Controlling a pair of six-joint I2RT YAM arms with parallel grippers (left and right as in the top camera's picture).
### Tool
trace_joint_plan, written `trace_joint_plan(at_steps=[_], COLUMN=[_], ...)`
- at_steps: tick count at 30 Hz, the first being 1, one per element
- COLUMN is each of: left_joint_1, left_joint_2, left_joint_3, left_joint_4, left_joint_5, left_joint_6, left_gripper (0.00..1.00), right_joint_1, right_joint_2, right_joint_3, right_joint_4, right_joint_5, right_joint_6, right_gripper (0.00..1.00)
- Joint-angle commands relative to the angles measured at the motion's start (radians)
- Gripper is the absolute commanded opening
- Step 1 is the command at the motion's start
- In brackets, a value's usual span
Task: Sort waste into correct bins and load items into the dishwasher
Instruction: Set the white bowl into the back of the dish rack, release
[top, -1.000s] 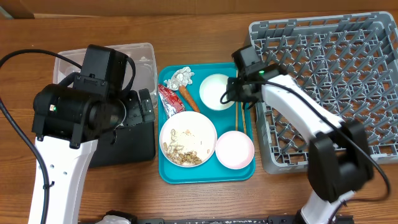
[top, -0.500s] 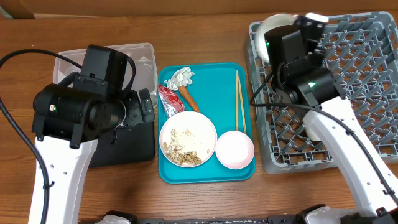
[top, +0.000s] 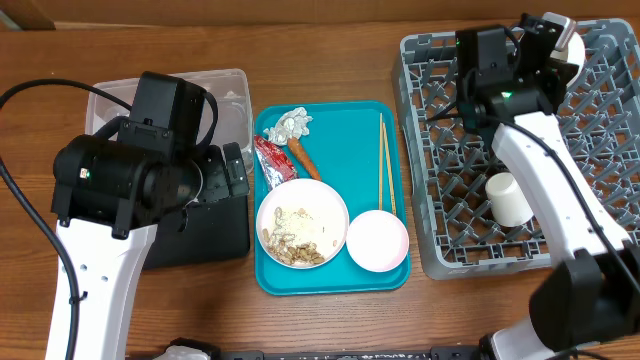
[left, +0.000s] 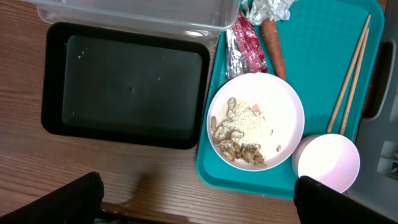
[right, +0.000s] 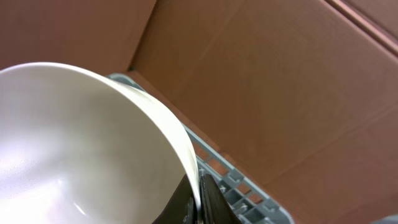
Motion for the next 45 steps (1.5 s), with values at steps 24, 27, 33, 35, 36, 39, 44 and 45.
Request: trace_joint_plan(at_steps=[24, 27, 33, 35, 36, 39, 44, 45], left_joint_1=[0.006, 0.006, 0.006, 0.006, 0.006, 0.006, 0.006, 0.006], left_joint_2=[0.004, 0.004, 0.004, 0.004, 0.004, 0.004, 0.004, 0.004], left_joint_3=[0.009, 0.009, 0.009, 0.009, 0.008, 0.008, 0.009, 0.008], left_joint_4=[0.002, 0.002, 0.002, 0.002, 0.002, 0.002, 0.002, 0.002], left_joint_5=[-0.016, -0.016, -0.016, -0.016, -0.016, -0.016, -0.016, -0.016], left_joint_6=[0.004, 0.004, 0.004, 0.004, 0.004, 0.004, 0.004, 0.004], left_gripper=[1.0, 1.0, 1.0, 1.0, 1.0, 1.0, 1.0, 1.0], right_joint_1=[-0.025, -0.034, -0.035, -0.032, -0.025, 0.001, 0.056, 0.066], right_joint_2=[0.293, 0.302, 0.302, 0.302, 0.302, 0.302, 0.302, 0.302], right_joint_3=[0.001, 0.002, 0.002, 0.001, 0.001, 0.001, 0.001, 0.001], right_joint_4=[0.072, 0.071, 0.074, 0.069, 0.066, 0.066, 0.063, 0.063], right_joint_5=[0.113, 0.116, 0.116, 0.115, 0.111, 0.104, 0.075, 0.076], right_joint_6=[-0.141, -0.143, -0.147, -0.146, -0.146, -0.146, -0.146, -0.146], right_gripper=[0.04, 0.04, 0.04, 0.04, 0.04, 0.04, 0.04, 0.04])
